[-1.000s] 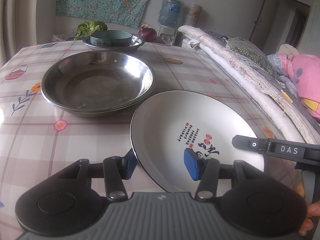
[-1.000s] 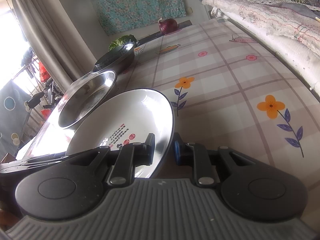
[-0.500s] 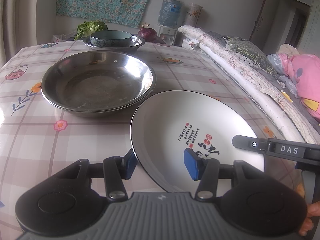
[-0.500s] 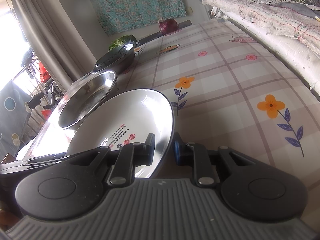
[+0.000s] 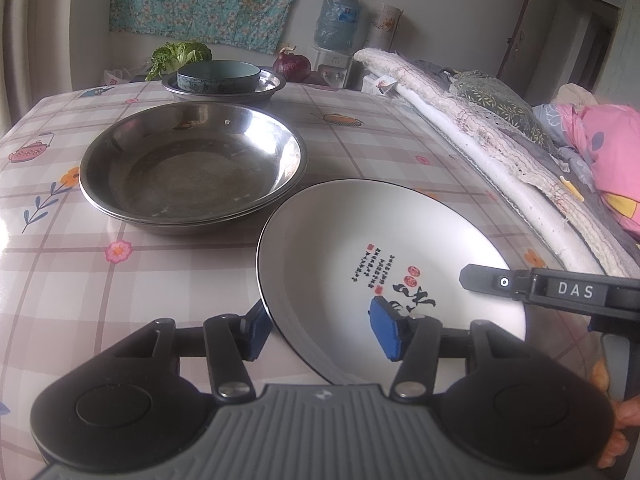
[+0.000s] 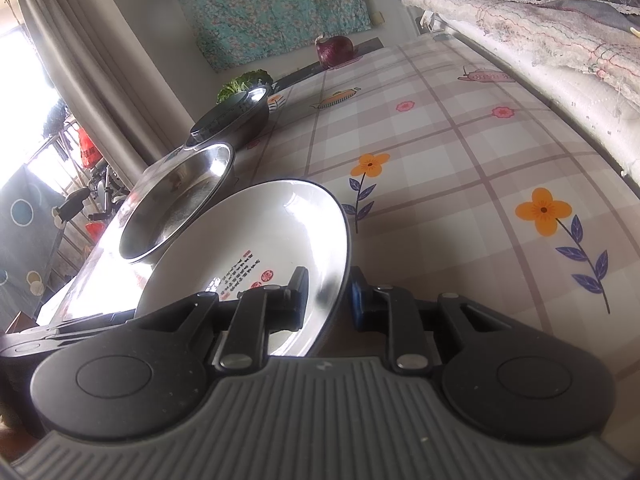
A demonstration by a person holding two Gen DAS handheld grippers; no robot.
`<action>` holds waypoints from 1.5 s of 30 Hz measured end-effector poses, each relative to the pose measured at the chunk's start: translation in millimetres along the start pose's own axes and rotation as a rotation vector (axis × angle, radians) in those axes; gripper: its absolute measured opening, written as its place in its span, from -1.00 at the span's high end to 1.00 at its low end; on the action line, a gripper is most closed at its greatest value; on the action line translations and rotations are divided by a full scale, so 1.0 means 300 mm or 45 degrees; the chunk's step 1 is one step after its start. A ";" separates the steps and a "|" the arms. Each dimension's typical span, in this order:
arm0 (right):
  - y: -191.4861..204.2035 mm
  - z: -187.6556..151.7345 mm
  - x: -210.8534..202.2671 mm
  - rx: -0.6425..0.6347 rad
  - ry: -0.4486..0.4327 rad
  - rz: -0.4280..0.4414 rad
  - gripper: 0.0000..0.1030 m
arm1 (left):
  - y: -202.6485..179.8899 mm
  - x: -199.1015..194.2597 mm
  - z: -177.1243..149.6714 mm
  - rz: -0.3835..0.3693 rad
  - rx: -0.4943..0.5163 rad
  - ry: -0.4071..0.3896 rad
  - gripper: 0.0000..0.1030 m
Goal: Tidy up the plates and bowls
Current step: 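Lift the white printed plate off the table with both grippers, then carry the white printed plate over the stacked steel plates with both grippers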
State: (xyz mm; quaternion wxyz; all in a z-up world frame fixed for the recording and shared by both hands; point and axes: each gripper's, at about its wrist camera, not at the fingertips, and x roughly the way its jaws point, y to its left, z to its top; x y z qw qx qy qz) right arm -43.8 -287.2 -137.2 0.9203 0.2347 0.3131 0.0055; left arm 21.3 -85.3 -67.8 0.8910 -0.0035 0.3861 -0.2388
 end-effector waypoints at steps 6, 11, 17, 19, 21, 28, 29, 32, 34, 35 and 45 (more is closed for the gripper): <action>-0.005 0.019 0.007 -0.003 -0.003 -0.023 0.59 | -0.014 -0.001 -0.004 -0.058 -0.001 0.015 -0.04; -0.033 0.045 0.015 0.004 -0.018 -0.048 0.59 | -0.022 -0.005 -0.022 -0.125 0.001 0.022 -0.03; -0.037 0.041 0.010 0.006 -0.024 -0.055 0.60 | 0.003 -0.001 -0.019 -0.134 -0.026 0.016 0.12; -0.039 0.033 0.001 0.007 -0.021 -0.052 0.60 | -0.002 -0.001 -0.019 -0.117 -0.010 0.015 0.15; -0.040 0.022 -0.009 0.006 -0.017 -0.055 0.60 | -0.011 0.003 -0.017 -0.089 0.014 0.016 0.16; -0.017 -0.011 -0.037 -0.057 -0.011 -0.080 0.60 | -0.037 0.008 -0.015 0.001 0.088 -0.006 0.30; -0.011 -0.015 -0.038 -0.073 -0.011 -0.084 0.60 | -0.037 0.008 -0.016 0.006 0.090 -0.010 0.32; 0.001 -0.021 -0.038 -0.106 -0.016 -0.098 0.58 | -0.039 0.009 -0.011 0.024 0.085 -0.010 0.36; 0.005 -0.021 -0.038 -0.121 -0.020 -0.104 0.57 | -0.047 0.008 -0.007 0.043 0.092 -0.006 0.37; 0.010 -0.022 -0.038 -0.134 -0.024 -0.112 0.57 | -0.052 0.003 -0.006 0.053 0.098 -0.007 0.37; 0.029 -0.008 -0.041 -0.210 -0.062 -0.124 0.57 | -0.055 -0.017 -0.008 0.069 0.088 0.019 0.40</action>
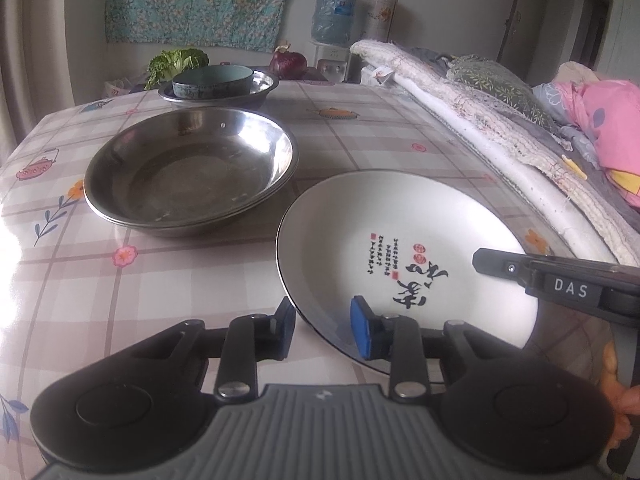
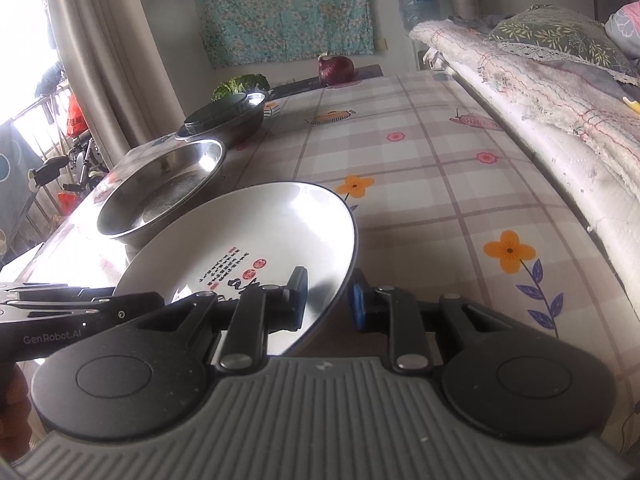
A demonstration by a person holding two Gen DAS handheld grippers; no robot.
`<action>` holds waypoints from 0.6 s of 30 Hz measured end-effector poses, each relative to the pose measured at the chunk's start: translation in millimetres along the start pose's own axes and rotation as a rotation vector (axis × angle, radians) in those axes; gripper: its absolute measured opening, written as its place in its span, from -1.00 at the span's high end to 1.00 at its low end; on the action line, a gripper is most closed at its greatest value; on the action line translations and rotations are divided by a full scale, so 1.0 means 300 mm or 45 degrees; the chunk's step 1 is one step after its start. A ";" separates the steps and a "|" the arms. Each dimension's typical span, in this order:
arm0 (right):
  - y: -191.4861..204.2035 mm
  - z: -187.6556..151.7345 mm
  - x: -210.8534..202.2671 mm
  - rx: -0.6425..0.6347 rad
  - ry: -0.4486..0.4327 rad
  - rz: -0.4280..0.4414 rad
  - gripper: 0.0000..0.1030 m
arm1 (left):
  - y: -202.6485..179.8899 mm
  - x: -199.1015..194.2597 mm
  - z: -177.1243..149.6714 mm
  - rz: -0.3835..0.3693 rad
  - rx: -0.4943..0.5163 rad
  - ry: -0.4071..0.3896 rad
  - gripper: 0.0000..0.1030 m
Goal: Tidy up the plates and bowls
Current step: 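Carry the white printed plate over the stacked steel plates with both grippers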
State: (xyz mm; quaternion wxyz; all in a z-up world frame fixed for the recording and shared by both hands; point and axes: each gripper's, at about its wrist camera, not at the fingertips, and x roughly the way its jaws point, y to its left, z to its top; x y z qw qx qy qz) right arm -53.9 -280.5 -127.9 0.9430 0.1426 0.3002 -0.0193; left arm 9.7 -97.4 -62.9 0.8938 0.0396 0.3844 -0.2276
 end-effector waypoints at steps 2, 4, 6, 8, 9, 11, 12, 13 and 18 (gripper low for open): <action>-0.007 -0.007 0.012 0.005 0.014 -0.007 0.57 | -0.003 0.000 0.003 0.004 0.015 0.000 0.40; -0.010 -0.013 0.011 0.007 0.010 -0.003 0.58 | 0.003 0.007 0.008 -0.002 0.014 0.005 0.40; -0.006 -0.015 0.009 -0.005 0.007 -0.010 0.58 | 0.007 0.016 0.014 -0.009 0.015 0.011 0.38; -0.002 -0.016 0.008 -0.012 0.007 -0.015 0.58 | 0.010 0.027 0.024 -0.010 0.014 0.017 0.37; -0.001 -0.016 0.009 -0.012 0.007 -0.016 0.58 | 0.014 0.033 0.029 -0.012 0.013 0.017 0.36; 0.000 -0.015 0.011 -0.012 0.009 -0.018 0.58 | 0.022 0.046 0.038 -0.015 0.005 0.020 0.33; 0.001 -0.014 0.012 -0.012 0.010 -0.020 0.57 | 0.028 0.053 0.043 -0.020 -0.004 0.020 0.33; 0.002 -0.013 0.013 -0.012 0.010 -0.021 0.57 | 0.033 0.059 0.049 -0.023 -0.010 0.020 0.33; 0.000 -0.008 0.019 -0.005 0.012 -0.024 0.57 | 0.030 0.074 0.063 -0.016 -0.012 0.012 0.37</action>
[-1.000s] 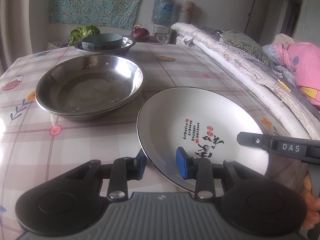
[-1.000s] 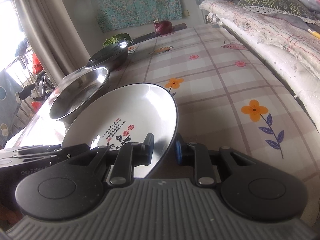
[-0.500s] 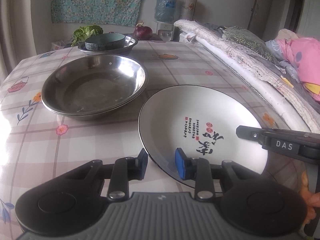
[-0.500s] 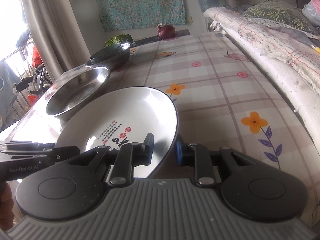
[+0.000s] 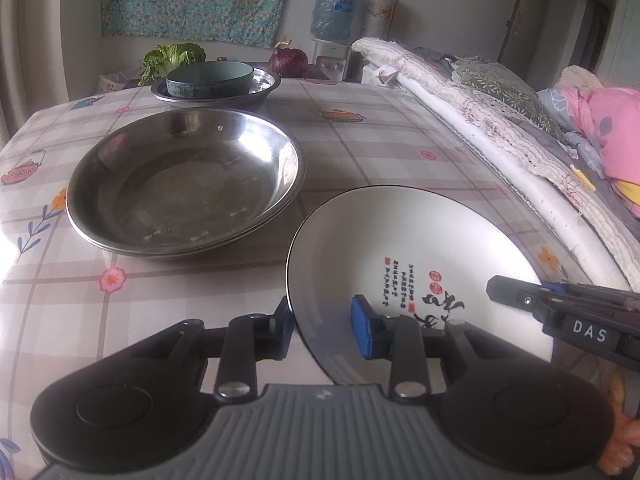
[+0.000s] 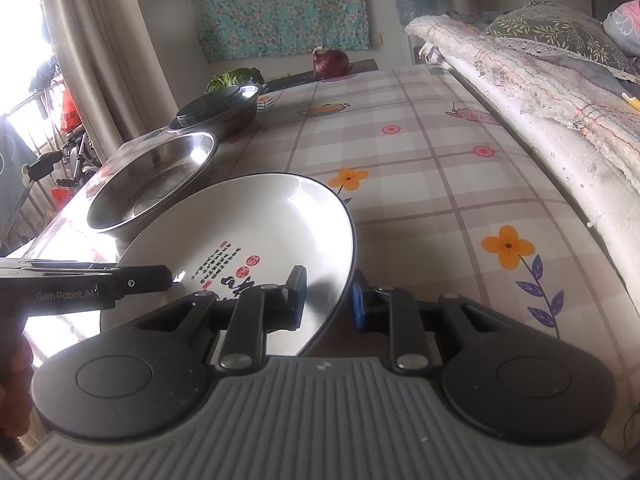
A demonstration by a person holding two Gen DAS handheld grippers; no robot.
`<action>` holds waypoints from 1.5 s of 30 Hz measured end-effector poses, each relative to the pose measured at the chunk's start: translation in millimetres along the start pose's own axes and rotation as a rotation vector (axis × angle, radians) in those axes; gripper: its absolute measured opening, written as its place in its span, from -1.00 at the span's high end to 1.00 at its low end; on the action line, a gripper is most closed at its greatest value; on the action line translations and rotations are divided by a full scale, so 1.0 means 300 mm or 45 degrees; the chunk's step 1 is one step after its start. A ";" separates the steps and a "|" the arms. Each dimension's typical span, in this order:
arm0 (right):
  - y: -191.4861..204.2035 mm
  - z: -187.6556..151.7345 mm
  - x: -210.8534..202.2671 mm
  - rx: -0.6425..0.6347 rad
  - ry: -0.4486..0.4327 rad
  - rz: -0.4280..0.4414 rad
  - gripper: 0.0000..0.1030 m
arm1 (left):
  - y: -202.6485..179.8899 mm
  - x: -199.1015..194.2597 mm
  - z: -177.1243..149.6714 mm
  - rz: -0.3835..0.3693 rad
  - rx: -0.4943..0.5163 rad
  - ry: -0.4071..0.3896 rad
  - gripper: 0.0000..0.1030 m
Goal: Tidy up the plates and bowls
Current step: 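Carry the white printed plate over the stacked steel plates with both grippers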
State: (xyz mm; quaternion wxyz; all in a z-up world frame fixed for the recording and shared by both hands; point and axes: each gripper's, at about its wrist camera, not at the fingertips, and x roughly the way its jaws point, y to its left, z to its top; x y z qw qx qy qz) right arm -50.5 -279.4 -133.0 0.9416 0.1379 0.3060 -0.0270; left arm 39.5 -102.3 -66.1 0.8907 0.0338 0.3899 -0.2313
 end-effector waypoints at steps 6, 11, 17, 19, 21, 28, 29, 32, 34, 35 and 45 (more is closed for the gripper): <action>0.002 0.001 0.006 -0.005 -0.002 -0.005 0.57 | -0.011 0.007 0.002 0.018 0.032 -0.010 0.33; 0.010 0.009 0.012 -0.023 0.002 -0.021 0.56 | -0.026 0.007 0.010 0.054 0.039 0.003 0.32; 0.020 0.020 0.014 -0.050 -0.004 -0.042 0.56 | -0.038 -0.009 -0.002 0.067 0.048 0.005 0.32; 0.014 0.021 0.019 -0.040 -0.004 -0.037 0.56 | -0.042 -0.008 -0.003 0.070 0.055 0.005 0.31; 0.013 0.022 0.020 -0.042 -0.004 -0.035 0.56 | -0.042 -0.005 -0.001 0.069 0.055 0.005 0.28; 0.011 0.013 0.016 -0.037 -0.001 -0.019 0.53 | -0.041 -0.002 0.001 0.066 0.047 0.008 0.28; 0.011 0.012 0.016 -0.036 0.001 -0.018 0.53 | -0.042 -0.001 0.002 0.066 0.047 0.008 0.28; 0.007 0.013 0.017 -0.032 0.003 -0.012 0.53 | -0.040 -0.002 0.001 0.065 0.047 0.008 0.28; 0.006 0.013 0.016 -0.027 0.006 -0.008 0.53 | -0.040 -0.001 0.002 0.065 0.046 0.008 0.28; 0.005 0.013 0.016 -0.022 0.009 -0.006 0.52 | -0.041 -0.001 0.002 0.065 0.046 0.008 0.28; 0.000 0.010 0.016 0.022 0.019 0.013 0.51 | -0.037 -0.023 -0.019 0.044 0.027 0.017 0.27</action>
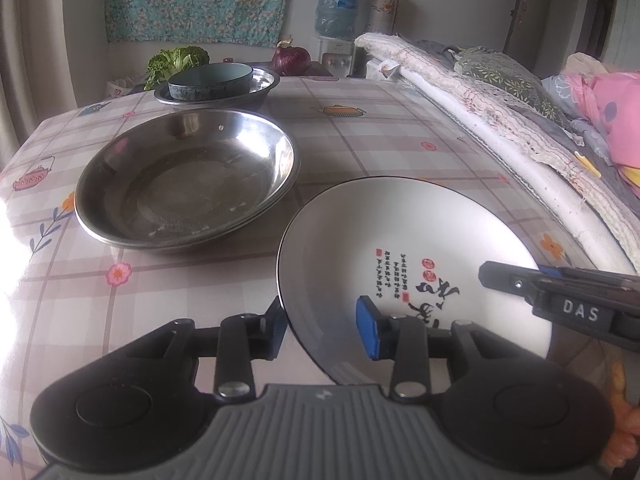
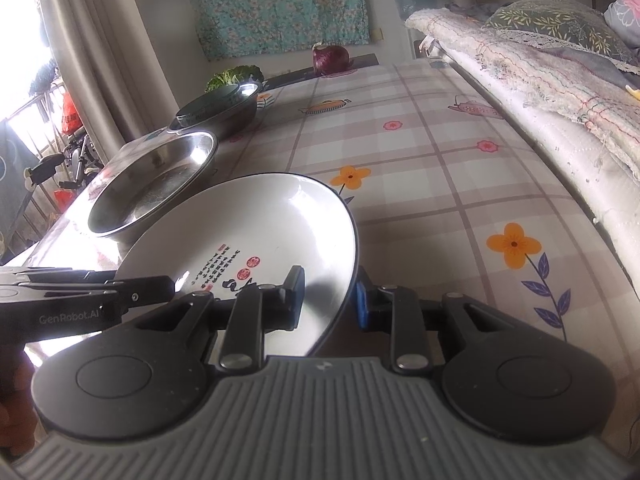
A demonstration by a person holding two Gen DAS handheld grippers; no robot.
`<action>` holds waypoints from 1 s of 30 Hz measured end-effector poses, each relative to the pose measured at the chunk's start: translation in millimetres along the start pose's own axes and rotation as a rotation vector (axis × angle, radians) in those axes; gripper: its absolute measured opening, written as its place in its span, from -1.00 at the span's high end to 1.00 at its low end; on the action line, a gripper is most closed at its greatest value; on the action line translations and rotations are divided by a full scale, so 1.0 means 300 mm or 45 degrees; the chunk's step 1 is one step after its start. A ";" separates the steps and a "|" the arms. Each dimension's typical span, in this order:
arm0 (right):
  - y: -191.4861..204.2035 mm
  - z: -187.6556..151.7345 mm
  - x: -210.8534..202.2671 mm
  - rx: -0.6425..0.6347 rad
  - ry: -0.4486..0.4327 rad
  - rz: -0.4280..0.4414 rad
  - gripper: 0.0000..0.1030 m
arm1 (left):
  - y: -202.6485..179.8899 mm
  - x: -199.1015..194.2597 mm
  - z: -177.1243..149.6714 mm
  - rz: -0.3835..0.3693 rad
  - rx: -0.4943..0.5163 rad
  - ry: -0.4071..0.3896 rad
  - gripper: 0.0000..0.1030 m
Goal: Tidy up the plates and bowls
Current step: 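Carry the white printed plate over the stacked steel plates with both grippers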
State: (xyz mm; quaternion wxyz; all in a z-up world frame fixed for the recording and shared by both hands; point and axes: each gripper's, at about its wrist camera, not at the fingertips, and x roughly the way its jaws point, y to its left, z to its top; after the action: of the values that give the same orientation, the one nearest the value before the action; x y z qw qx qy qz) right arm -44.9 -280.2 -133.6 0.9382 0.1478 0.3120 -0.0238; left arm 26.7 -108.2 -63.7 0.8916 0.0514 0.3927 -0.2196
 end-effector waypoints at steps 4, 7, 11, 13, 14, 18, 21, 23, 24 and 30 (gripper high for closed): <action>0.003 0.000 0.001 -0.002 0.003 -0.002 0.51 | 0.005 -0.012 -0.017 -0.029 0.007 0.002 0.27; 0.002 -0.001 -0.001 0.000 0.005 -0.003 0.51 | 0.009 -0.004 -0.017 -0.042 0.001 0.005 0.23; 0.002 -0.005 -0.005 -0.003 0.001 -0.001 0.51 | 0.012 0.004 -0.010 -0.046 0.001 0.002 0.18; 0.002 -0.007 -0.005 -0.003 -0.004 -0.001 0.51 | 0.012 0.009 -0.005 -0.047 0.002 -0.001 0.17; 0.003 -0.008 -0.004 -0.005 -0.006 -0.003 0.50 | 0.010 0.011 -0.004 -0.051 0.002 -0.003 0.16; 0.011 -0.014 -0.004 -0.020 -0.016 -0.010 0.46 | -0.005 0.015 -0.005 -0.042 0.008 -0.016 0.06; 0.014 -0.015 -0.006 -0.028 -0.018 -0.016 0.45 | -0.005 0.014 -0.003 -0.038 -0.003 -0.015 0.08; 0.017 -0.012 -0.006 -0.032 -0.015 -0.024 0.44 | -0.003 0.012 -0.001 -0.036 -0.011 -0.014 0.09; 0.021 -0.011 -0.006 -0.035 -0.013 -0.031 0.44 | -0.003 0.010 -0.001 -0.034 -0.011 -0.016 0.10; 0.023 -0.006 -0.008 -0.016 -0.012 -0.037 0.44 | -0.005 -0.002 0.001 -0.030 -0.018 -0.029 0.11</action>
State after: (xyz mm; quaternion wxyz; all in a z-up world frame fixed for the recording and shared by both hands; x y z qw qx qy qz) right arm -46.9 -273.1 -131.6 0.9401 0.1371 0.3099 -0.0362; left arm 26.0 -109.5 -62.9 0.8937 0.0382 0.3846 -0.2277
